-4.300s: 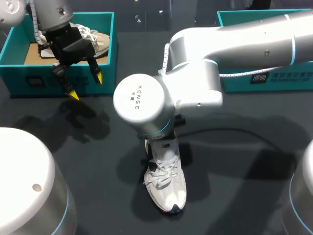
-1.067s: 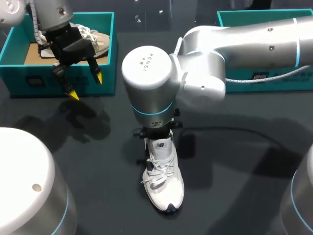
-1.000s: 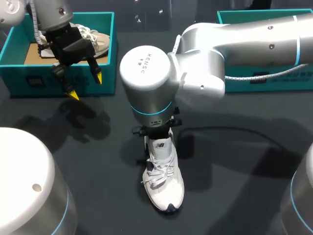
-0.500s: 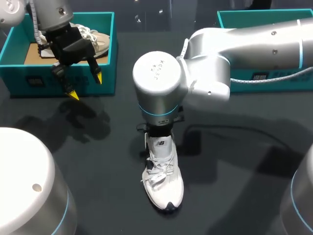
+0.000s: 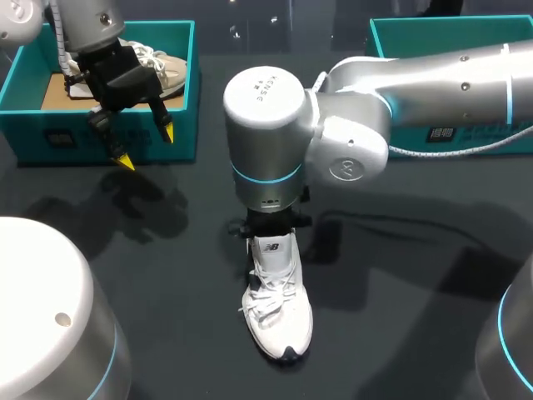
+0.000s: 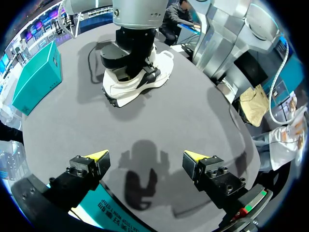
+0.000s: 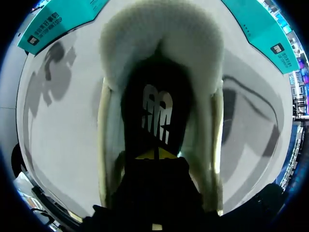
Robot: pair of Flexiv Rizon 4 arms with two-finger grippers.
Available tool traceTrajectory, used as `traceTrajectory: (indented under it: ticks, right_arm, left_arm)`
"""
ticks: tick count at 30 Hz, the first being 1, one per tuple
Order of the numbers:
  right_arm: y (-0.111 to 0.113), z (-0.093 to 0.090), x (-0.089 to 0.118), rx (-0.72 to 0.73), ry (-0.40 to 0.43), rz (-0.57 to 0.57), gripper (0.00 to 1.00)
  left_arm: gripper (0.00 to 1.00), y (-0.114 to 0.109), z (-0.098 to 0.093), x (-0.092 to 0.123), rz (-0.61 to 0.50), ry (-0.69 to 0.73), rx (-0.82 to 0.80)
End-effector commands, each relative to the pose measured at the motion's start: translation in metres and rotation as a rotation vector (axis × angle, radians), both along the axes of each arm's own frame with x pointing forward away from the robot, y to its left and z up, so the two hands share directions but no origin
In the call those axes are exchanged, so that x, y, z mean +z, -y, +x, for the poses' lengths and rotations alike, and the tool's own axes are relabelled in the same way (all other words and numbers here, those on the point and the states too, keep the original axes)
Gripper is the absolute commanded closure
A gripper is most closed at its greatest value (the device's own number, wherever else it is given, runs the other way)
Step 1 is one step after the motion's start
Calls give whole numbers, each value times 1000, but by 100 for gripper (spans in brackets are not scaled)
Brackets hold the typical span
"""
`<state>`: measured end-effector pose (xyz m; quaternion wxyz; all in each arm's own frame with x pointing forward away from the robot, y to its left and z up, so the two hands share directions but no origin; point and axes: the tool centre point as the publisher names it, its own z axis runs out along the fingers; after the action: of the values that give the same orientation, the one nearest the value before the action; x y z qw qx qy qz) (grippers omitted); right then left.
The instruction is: Take the shoe out of the shoebox, open the shoe tongue, remove and reinsert the insole, then place the shoe into the shoebox
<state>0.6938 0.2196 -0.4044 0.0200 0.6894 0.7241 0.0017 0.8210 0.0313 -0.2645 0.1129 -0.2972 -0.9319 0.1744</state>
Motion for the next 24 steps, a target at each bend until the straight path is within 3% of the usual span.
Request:
traceTrajectory:
  ticks: [1, 9, 15, 24]
  right_arm:
    - [-1, -9, -19, 1, 43, -32, 100]
    - [7, 7, 29, 43, 142, -101, 100]
    - [13, 25, 37, 62, 213, -110, 100]
    - [11, 53, 26, 95, 284, -94, 100]
  left_arm:
    - [0, 0, 0, 0, 2, 1, -1]
    - [0, 0, 0, 0, 2, 1, -1]
    - [0, 0, 0, 0, 2, 1, -1]
    - [0, 0, 0, 0, 2, 1, -1]
